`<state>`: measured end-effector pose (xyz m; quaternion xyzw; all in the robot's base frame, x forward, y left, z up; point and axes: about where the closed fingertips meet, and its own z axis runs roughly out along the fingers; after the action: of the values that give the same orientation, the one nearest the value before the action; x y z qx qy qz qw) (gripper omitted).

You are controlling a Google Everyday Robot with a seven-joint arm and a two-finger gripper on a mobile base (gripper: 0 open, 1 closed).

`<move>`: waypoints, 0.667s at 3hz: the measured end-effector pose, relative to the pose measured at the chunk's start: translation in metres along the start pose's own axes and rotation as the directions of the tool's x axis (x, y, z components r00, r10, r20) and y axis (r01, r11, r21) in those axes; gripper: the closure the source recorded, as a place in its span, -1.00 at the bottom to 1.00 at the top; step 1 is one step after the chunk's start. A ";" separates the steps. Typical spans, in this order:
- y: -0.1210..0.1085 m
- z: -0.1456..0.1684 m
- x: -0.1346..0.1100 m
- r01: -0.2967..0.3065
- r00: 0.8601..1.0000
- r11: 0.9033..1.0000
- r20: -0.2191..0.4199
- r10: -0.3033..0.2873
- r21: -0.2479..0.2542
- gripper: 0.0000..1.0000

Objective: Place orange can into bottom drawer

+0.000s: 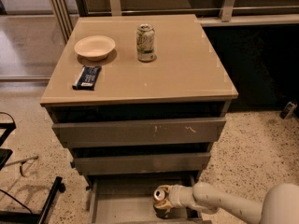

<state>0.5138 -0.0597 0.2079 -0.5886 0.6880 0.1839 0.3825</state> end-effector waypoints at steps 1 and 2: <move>-0.001 0.009 0.015 -0.003 1.000 1.000 0.001 0.003 0.000 1.00; -0.002 0.015 0.023 0.000 1.000 1.000 0.009 0.000 0.000 1.00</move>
Offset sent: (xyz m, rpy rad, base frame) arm 0.0107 -0.0109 -0.0356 0.0128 -0.0119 0.0011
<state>0.5198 -0.0648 0.1817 -0.5878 0.6862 0.1866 0.3858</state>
